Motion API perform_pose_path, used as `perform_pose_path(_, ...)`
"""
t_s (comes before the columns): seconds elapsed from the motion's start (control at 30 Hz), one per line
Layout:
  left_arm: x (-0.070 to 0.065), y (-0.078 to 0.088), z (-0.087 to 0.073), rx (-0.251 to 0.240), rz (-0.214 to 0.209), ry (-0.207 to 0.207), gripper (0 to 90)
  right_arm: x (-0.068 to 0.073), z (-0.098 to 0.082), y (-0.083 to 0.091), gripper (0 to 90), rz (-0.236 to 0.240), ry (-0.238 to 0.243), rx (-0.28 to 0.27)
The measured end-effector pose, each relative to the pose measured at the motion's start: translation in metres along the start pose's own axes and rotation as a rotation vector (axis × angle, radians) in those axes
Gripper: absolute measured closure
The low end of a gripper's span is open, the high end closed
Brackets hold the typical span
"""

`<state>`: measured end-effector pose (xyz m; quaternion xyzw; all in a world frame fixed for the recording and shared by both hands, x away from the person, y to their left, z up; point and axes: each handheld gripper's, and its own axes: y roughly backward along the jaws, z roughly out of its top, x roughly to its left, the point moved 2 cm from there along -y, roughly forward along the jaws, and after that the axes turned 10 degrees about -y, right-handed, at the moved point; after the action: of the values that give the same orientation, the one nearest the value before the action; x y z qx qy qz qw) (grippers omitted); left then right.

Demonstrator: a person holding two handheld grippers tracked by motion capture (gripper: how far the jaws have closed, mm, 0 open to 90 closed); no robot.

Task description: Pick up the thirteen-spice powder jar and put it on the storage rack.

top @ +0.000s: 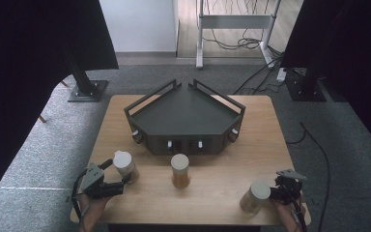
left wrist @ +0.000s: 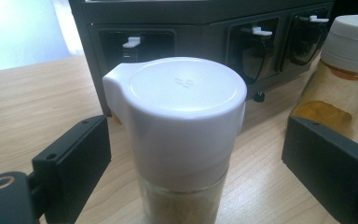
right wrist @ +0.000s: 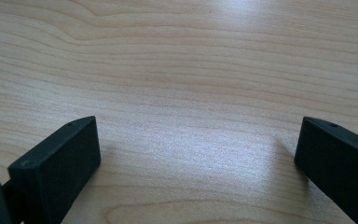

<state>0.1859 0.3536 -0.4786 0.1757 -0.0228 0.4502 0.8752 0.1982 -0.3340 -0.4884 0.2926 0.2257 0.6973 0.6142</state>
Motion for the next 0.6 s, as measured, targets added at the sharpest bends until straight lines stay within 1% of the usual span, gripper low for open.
perform_pose_path(0.13,0.000,-0.005,0.001,-0.003,-0.009,-0.002,8.0,0.000,0.000,0.000,0.0,0.000,0.000,0.000)
perform_pose_path(0.3,0.000,-0.009,0.003,-0.003,-0.001,-0.002,7.8,0.000,0.000,0.000,0.0,0.000,0.000,0.000)
perform_pose_path(0.47,0.002,-0.012,0.001,-0.014,0.001,0.021,8.3,0.000,0.000,0.000,0.0,0.000,0.000,0.000)
perform_pose_path(0.6,0.003,-0.017,0.001,-0.015,0.003,0.039,11.4,0.000,0.000,0.000,0.0,0.000,0.000,0.000)
